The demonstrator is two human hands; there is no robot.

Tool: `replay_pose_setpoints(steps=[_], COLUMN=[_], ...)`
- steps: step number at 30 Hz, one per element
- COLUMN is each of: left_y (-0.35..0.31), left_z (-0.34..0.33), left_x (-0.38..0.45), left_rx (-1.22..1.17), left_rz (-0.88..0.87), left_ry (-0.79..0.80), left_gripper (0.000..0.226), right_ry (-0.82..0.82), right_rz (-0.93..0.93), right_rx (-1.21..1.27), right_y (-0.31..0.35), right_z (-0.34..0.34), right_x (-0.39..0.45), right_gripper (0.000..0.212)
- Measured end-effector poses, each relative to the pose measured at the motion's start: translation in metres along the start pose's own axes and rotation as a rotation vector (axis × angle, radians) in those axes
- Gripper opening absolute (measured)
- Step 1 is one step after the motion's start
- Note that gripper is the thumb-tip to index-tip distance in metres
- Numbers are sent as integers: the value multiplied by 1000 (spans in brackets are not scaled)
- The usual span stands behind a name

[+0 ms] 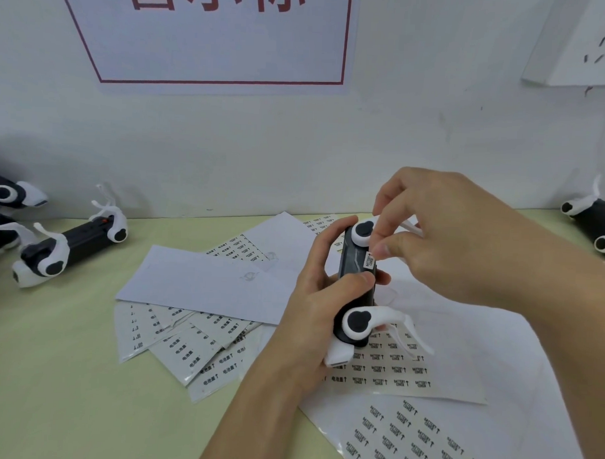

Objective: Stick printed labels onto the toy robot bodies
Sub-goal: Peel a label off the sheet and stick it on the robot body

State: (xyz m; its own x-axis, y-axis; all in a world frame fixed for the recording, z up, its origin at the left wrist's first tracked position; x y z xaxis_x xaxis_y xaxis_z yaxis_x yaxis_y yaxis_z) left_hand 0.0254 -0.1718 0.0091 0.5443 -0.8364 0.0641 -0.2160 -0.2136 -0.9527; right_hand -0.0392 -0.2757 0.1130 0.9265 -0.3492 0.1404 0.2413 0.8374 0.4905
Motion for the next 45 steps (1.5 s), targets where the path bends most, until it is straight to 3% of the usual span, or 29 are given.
replay_pose_setpoints(steps=[20,36,45], left_y=[0,2,3], left_z=[2,5,6], left_x=[-2,-2,-1], left_rx=[87,160,193], left_rz=[-8,-19,-26], left_ry=[-39,-67,-90], left_gripper=[52,63,53], right_ry=[-10,-10,-8], right_rz=[31,20,14], right_rx=[2,36,56], right_y=[2,0,-1], right_z=[-3,-2,-3], right_x=[0,0,0], right_gripper=[24,25,22])
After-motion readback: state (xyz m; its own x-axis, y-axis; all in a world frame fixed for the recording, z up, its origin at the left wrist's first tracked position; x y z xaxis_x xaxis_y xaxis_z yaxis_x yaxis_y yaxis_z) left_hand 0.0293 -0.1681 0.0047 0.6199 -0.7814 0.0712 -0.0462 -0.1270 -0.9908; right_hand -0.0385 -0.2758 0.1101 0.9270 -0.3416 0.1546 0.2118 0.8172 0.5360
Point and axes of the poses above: each hand's wrist, its own x-axis towards the middle knuckle, its own z-axis out of the back of the hand, y = z × x, the point moved 4 cm from there along x, towards the middle knuckle, and after that the axes turned 4 degrees about x, right-handed, at the moved point
